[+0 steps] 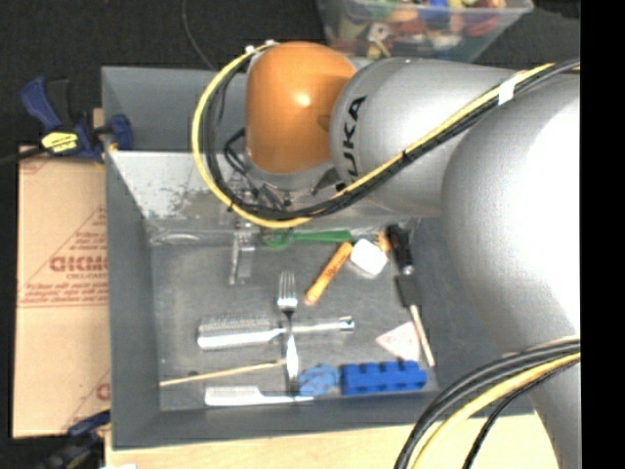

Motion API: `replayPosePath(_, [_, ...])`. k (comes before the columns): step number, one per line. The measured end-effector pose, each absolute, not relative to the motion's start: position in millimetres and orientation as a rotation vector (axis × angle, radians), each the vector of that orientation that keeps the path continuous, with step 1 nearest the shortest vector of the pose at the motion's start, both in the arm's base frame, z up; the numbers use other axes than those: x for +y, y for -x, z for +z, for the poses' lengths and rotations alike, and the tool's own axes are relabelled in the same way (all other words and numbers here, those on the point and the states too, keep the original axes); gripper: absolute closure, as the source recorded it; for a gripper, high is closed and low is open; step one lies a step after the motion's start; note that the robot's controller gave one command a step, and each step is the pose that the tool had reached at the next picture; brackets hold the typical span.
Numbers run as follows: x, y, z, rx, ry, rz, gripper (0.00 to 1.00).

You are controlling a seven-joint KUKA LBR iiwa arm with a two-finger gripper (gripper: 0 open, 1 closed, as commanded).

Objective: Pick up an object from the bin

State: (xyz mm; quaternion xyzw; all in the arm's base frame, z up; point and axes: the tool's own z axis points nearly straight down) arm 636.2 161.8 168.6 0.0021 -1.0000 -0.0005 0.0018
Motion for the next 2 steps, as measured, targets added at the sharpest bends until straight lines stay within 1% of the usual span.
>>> replayPosePath(1, [161.1, -638.3, 172.8, -3.145, 0.0, -0.004, 0.0])
replayPosePath(2, [133.5, -547.4, 69.6, -3.129, -0.256, -0.002, 0.0])
